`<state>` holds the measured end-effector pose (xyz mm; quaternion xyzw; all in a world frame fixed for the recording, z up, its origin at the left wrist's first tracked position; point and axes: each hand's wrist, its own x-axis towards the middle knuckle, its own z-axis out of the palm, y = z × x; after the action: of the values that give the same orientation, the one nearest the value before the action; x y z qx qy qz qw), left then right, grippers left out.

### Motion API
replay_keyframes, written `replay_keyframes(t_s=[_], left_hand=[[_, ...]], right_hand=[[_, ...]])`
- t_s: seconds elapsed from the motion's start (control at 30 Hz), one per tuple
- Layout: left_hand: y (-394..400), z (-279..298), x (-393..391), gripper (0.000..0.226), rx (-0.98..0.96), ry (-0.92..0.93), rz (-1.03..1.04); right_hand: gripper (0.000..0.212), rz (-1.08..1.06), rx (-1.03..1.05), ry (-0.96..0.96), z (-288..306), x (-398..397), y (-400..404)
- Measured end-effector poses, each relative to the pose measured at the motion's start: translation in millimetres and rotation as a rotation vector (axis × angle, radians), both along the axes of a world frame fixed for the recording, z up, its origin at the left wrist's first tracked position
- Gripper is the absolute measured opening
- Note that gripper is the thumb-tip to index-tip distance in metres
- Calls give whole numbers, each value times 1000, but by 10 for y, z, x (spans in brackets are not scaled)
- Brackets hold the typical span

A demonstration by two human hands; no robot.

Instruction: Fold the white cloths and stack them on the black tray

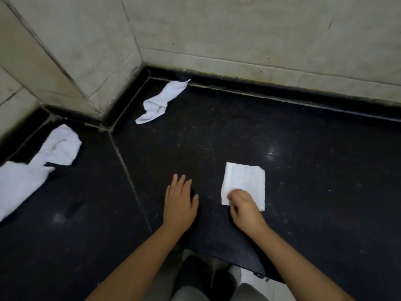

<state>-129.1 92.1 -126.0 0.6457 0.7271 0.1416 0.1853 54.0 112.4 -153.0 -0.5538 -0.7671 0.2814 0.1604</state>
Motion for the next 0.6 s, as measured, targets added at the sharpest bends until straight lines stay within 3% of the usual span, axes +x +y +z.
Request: replay_keyframes(t_s=[0.13, 0.2, 0.27, 0.37, 0.47, 0.6], left_hand=[[5, -15, 144, 47, 21, -26, -92], [29, 3, 271, 44, 11, 6, -165], [78, -2, 409, 41, 41, 33, -268], [152, -59, 558, 35, 24, 33, -439], [246, -41, 632, 42, -66, 124, -554], [354, 18, 675, 42, -48, 280, -651]], right_hand=[[20, 43, 131, -59, 160, 162, 26], [26, 27, 201, -205, 255, 306, 7], [20, -17, 223, -376, 301, 457, 5], [43, -3, 68, -528, 261, 574, 6], [37, 45, 69, -638, 283, 566, 41], [28, 39, 24, -624, 311, 529, 115]])
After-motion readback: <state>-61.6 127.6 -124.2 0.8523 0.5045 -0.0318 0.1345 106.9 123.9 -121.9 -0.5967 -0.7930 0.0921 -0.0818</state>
